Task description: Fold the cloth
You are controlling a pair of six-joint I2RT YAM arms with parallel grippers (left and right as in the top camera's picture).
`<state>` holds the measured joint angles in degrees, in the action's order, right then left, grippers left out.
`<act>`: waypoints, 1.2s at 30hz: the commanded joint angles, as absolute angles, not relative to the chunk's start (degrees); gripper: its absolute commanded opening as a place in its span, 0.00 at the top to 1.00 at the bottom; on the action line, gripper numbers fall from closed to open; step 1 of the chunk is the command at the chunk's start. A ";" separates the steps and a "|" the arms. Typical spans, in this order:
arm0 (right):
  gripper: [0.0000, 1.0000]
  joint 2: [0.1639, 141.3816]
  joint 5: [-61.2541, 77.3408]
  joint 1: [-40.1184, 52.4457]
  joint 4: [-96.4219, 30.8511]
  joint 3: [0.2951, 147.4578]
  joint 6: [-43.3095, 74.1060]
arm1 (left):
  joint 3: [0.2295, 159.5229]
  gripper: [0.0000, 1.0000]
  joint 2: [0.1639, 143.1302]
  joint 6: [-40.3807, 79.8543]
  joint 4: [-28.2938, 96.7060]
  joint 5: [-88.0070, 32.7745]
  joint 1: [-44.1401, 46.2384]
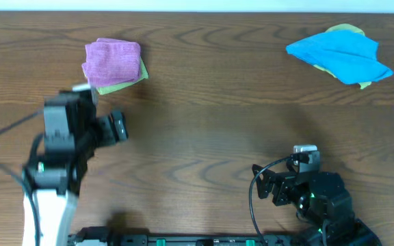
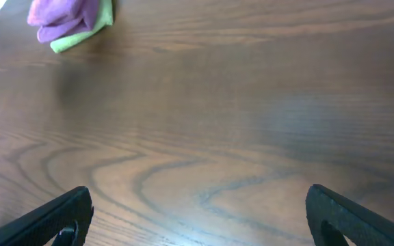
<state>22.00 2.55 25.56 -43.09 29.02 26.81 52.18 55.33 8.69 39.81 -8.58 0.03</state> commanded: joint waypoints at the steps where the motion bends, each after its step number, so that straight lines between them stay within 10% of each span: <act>1: 0.01 21.65 1.91 25.04 -43.18 28.86 27.81 | 44.97 0.05 47.99 7.70 37.21 -7.03 0.03; 16: 0.01 21.65 1.91 25.04 -43.18 28.86 27.81 | 15.99 0.05 14.87 7.38 32.42 -2.35 0.03; 36: 0.01 21.65 1.91 25.04 -43.18 28.86 27.81 | 12.36 0.05 4.23 2.83 42.68 2.55 0.05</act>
<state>22.00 2.57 25.56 -43.05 29.02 26.81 12.67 5.17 4.36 41.52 1.13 0.03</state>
